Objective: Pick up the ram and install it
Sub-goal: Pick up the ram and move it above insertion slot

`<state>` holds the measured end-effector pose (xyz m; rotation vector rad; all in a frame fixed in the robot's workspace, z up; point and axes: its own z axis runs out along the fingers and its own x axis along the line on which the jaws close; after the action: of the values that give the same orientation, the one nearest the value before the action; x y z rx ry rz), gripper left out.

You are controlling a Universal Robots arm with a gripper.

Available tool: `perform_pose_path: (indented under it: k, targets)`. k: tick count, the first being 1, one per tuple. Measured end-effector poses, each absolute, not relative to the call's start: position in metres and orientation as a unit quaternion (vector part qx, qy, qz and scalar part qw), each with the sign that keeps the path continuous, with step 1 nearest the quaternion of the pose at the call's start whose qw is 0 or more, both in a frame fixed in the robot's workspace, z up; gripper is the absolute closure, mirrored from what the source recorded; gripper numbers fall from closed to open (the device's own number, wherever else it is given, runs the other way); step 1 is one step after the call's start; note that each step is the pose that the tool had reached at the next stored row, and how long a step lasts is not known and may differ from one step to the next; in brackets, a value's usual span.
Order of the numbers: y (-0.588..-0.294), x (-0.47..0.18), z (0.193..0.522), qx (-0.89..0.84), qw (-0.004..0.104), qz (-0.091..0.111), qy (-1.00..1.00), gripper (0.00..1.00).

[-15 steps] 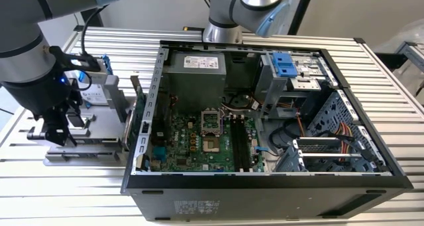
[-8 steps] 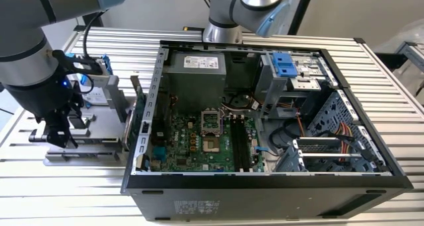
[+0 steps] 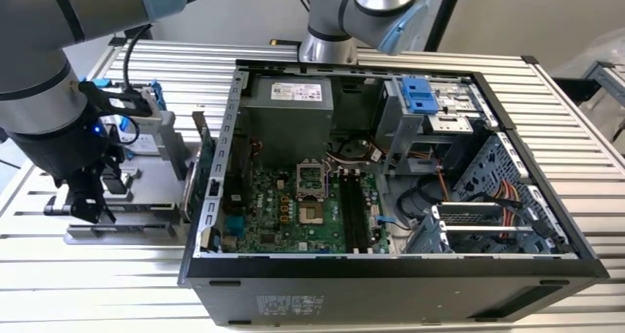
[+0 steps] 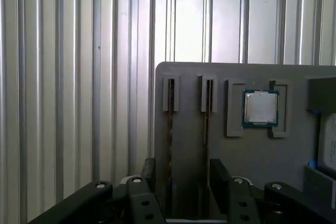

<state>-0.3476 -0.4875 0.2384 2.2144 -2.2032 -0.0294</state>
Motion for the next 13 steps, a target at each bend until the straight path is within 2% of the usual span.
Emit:
perform_pose_path:
  k: [13]
  targets:
    - [-0.49, -0.348, 0.226, 0.708, 0.008, -0.009, -0.706, 0.0]
